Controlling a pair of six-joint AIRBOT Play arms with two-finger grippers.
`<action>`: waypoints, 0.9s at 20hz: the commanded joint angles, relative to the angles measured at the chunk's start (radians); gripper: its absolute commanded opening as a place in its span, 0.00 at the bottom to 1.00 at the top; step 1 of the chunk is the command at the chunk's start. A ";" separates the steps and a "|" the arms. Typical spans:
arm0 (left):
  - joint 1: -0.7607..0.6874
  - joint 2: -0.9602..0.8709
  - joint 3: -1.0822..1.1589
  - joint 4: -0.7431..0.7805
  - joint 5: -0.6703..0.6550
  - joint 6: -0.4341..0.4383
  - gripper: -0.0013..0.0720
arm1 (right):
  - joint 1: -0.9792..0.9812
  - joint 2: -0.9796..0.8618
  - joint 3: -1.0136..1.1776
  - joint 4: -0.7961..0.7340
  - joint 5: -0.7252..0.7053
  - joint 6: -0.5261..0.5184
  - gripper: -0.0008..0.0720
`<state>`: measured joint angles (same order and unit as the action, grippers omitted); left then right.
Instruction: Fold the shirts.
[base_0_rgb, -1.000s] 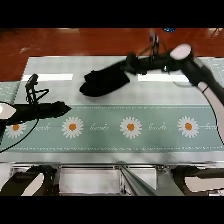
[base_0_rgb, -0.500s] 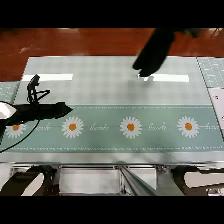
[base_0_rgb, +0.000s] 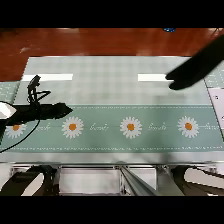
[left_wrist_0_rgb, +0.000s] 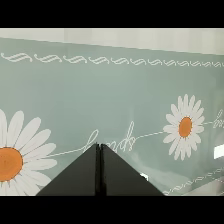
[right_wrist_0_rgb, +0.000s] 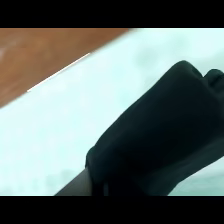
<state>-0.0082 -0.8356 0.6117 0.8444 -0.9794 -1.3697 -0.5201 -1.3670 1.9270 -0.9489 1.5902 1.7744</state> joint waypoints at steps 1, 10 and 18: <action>-0.001 -0.001 0.000 0.000 0.000 0.001 0.05 | -0.124 0.134 -0.155 -0.058 0.067 0.004 0.04; -0.001 -0.001 0.000 0.000 0.002 0.023 0.04 | -0.545 0.457 -0.678 -0.334 0.146 -0.058 0.04; -0.001 -0.001 0.000 0.000 0.004 0.023 0.04 | -0.694 0.563 -1.044 -0.791 0.127 -0.014 0.54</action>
<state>-0.0082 -0.8360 0.6117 0.8444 -0.9764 -1.3468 -1.1854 -0.8276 0.9913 -1.5841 1.7370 1.7374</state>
